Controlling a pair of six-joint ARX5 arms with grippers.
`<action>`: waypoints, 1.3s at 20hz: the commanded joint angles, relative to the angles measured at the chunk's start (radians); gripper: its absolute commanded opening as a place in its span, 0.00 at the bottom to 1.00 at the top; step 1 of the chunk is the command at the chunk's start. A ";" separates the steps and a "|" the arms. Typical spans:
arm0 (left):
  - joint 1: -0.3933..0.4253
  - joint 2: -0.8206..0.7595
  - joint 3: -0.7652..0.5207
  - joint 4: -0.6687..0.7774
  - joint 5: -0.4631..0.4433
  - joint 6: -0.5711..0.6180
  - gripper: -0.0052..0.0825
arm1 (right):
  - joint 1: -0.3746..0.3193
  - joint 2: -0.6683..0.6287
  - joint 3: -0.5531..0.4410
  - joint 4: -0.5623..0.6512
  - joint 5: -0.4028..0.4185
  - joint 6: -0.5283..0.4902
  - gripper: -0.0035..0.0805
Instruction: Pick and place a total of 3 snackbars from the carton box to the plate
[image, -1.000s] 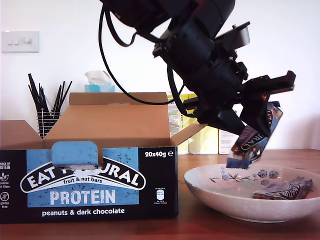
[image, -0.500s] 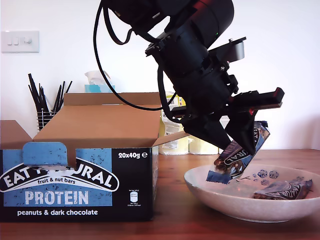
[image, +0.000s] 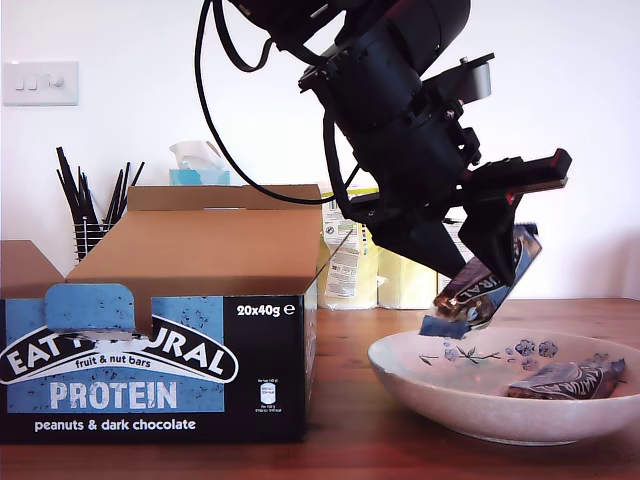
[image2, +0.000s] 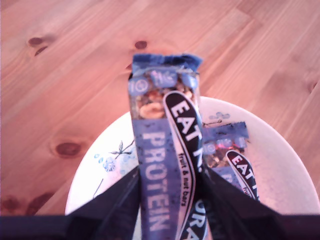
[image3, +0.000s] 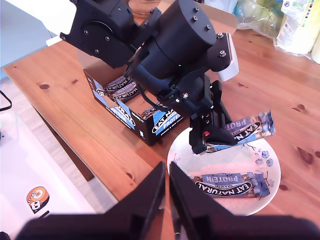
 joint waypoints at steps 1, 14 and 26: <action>0.003 0.008 0.002 -0.019 -0.002 0.003 0.43 | 0.004 -0.005 -0.018 0.007 -0.002 -0.007 0.03; 0.001 -0.042 0.221 -0.207 0.142 0.002 0.04 | 0.004 -0.005 -0.018 0.040 0.003 -0.034 0.03; 0.100 -0.179 0.142 -0.461 0.050 0.021 0.03 | 0.004 -0.001 -0.018 0.064 0.030 -0.051 0.03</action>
